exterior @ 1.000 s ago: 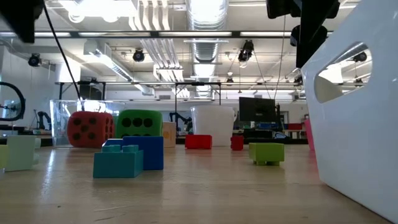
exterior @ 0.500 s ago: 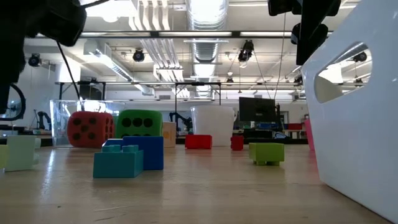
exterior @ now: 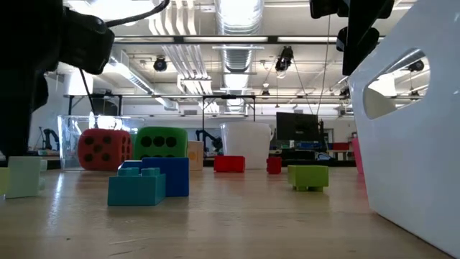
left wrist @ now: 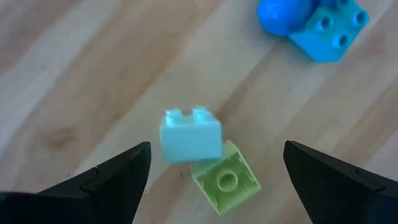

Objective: Pick & Place Toys
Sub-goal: Put the light blue game piece into the pink bin

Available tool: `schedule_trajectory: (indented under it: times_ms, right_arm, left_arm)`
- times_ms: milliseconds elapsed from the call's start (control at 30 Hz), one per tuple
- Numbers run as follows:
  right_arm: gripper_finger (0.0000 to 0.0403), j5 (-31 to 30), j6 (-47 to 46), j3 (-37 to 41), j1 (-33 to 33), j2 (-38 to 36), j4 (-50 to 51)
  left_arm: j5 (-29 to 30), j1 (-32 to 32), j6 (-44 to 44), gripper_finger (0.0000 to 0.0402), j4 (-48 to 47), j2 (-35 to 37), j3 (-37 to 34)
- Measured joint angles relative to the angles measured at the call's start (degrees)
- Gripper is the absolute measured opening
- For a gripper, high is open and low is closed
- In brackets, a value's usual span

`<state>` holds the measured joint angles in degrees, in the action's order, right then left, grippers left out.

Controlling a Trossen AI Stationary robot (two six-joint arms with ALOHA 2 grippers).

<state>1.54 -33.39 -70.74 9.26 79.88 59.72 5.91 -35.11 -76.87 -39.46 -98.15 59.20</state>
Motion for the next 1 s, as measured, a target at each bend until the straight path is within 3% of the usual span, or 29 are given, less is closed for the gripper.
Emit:
schedule_trajectory:
  times_ms: [633, 1000]
  right_arm:
    - [0.0354, 0.4, 0.0, 0.0, 0.0, 0.0, -0.1]
    - [0.0354, 0.4, 0.0, 0.0, 0.0, 0.0, -0.1]
  left_arm:
    - [-4.4, 3.7, 4.6, 0.0366, 4.3, 0.0, -5.2]
    - [-4.4, 4.2, 4.2, 0.0291, 4.6, 0.0, -6.3]
